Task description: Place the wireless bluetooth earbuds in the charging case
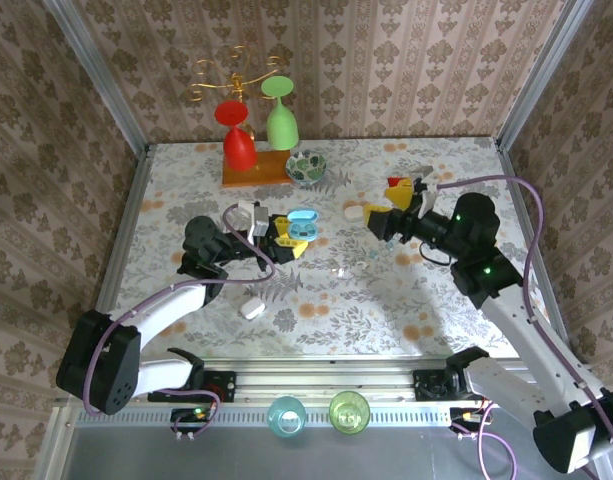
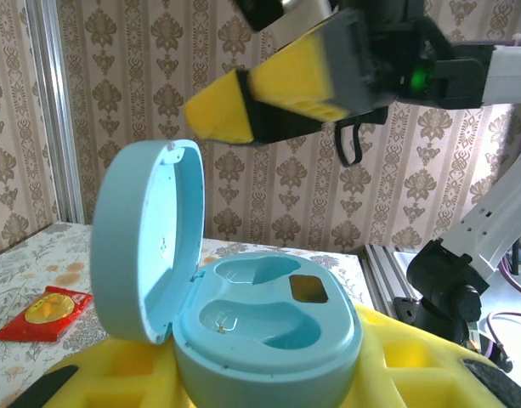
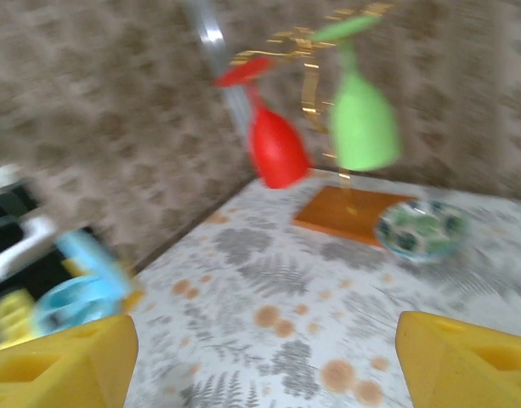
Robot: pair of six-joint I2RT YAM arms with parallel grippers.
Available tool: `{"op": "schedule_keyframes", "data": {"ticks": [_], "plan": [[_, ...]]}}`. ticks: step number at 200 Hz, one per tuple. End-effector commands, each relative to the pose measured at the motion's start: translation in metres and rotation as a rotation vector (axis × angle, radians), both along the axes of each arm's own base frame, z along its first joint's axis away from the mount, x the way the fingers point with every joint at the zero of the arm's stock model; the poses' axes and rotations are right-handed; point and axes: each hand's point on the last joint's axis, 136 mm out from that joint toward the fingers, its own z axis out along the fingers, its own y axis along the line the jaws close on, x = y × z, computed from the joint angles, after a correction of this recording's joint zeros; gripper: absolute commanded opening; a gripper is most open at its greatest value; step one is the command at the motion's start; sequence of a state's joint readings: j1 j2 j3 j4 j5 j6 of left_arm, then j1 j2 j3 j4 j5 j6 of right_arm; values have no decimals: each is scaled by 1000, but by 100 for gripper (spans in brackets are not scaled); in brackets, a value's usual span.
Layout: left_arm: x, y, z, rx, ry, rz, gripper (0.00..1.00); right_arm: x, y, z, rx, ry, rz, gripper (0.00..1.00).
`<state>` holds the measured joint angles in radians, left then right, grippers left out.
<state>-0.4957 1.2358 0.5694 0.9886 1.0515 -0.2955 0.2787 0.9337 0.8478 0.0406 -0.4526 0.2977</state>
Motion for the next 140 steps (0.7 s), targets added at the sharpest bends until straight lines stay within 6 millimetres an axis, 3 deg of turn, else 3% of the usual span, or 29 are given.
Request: {"op": "schedule_keyframes", "data": {"ticks": [1, 41, 71, 105, 140], "plan": [[-2, 2, 0, -13, -13, -11, 27, 32, -40, -54, -18, 247, -259, 78], [-2, 3, -2, -11, -8, -8, 27, 50, -65, -149, -219, 608, -419, 73], [-2, 4, -3, -8, -7, -6, 27, 55, -68, -198, -370, 757, -473, 70], [-2, 5, -4, -4, -8, -6, 27, 56, -65, -226, -669, 783, -539, 67], [-4, 7, -3, 3, -12, -5, 26, 61, -51, -243, -848, 782, -546, 58]]}}
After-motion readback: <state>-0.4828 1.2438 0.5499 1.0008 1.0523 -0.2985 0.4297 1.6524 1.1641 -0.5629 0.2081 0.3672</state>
